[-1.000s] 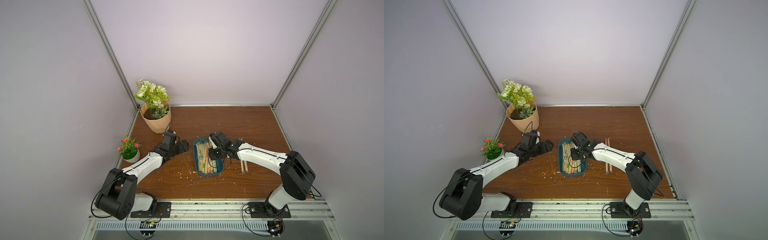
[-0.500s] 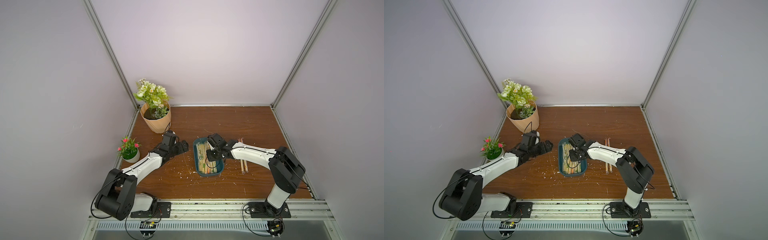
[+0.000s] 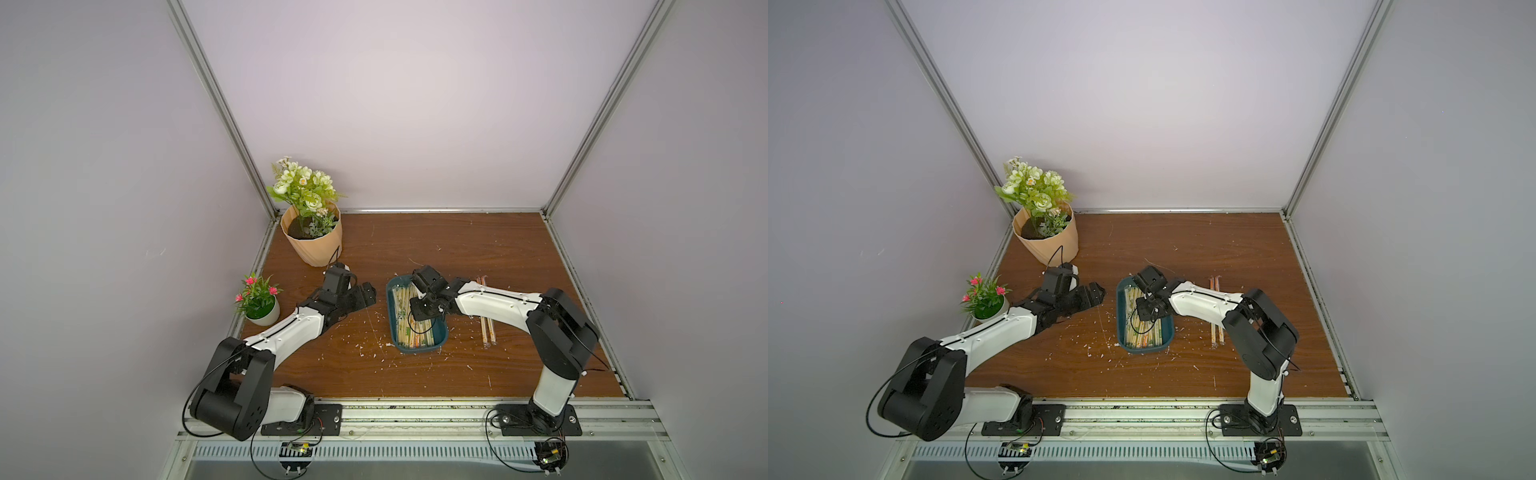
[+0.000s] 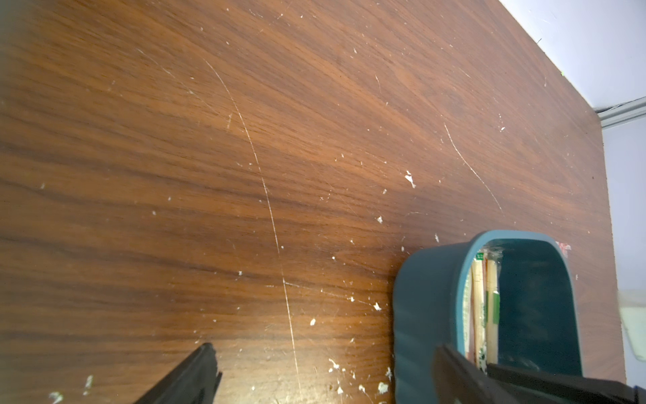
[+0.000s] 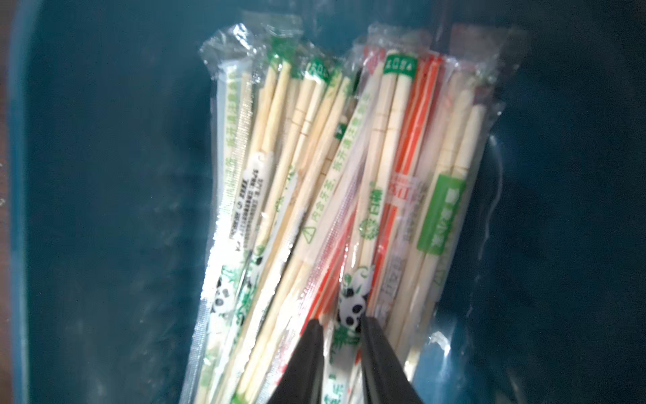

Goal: Take the paired disposable chopsticks out of the storage box
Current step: Pick up the paired disposable chopsticks from the storage box.

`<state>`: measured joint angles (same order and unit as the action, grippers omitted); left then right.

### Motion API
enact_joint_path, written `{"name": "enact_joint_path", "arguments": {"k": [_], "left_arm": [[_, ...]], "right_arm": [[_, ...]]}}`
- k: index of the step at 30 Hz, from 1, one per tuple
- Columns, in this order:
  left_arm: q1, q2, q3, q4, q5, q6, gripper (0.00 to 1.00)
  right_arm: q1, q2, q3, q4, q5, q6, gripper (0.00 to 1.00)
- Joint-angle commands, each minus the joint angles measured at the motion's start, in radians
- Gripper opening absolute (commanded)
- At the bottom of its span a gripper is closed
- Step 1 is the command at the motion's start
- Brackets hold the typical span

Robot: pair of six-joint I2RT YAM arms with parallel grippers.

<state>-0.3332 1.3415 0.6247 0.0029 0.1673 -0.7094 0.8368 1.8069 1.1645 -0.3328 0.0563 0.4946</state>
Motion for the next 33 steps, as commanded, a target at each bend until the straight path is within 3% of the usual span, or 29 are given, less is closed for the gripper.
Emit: {"name": "enact_joint_path", "arguments": {"k": [1, 11, 24, 33], "left_arm": [[0.011, -0.005, -0.009, 0.012, 0.009, 0.008, 0.98], [0.011, -0.001, -0.02, 0.027, 0.015, 0.003, 0.98], [0.011, 0.001, -0.022, 0.033, 0.021, 0.005, 0.98], [0.011, -0.01, -0.008, 0.021, 0.03, 0.012, 0.98]], "right_arm": [[0.004, 0.009, 0.029, -0.008, 0.023, -0.014, 0.25], [0.004, 0.031, 0.038, -0.008, 0.024, -0.019, 0.25], [0.004, 0.009, 0.046, -0.021, 0.018, -0.019, 0.12], [0.002, -0.07, 0.076, -0.075, 0.054, -0.017, 0.11]]}}
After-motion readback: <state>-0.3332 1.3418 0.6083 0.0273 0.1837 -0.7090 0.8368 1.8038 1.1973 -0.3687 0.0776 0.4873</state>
